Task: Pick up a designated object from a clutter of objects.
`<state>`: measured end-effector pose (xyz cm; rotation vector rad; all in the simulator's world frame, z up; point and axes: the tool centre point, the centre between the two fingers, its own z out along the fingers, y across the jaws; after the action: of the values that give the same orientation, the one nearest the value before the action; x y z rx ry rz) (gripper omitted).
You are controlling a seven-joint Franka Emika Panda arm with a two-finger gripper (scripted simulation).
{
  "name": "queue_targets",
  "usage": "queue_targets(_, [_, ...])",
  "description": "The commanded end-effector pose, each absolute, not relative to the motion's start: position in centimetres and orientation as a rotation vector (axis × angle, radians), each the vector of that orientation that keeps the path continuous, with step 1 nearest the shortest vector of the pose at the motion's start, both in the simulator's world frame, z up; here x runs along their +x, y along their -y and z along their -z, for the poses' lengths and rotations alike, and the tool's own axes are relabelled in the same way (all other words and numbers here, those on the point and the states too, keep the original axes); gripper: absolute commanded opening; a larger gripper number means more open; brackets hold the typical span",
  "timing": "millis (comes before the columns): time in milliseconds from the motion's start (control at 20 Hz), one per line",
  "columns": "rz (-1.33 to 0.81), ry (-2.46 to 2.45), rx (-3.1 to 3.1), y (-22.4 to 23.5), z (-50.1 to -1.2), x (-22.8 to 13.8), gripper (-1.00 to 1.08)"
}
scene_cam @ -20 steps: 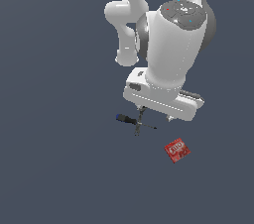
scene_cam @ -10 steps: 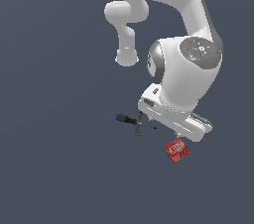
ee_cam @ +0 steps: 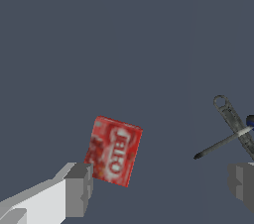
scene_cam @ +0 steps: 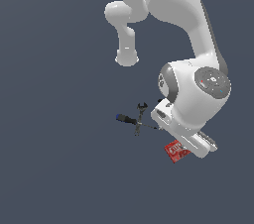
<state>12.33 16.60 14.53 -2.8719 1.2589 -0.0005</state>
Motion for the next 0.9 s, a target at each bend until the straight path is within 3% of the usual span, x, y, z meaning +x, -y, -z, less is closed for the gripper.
queue_targets(0, [0.0, -1.333, -2.839, -17.6, -13.1, 12.6, 1.0])
queue_targets(850, [0.0, -1.632, -2.684, -21.9, -6.8, 13.1, 1.0])
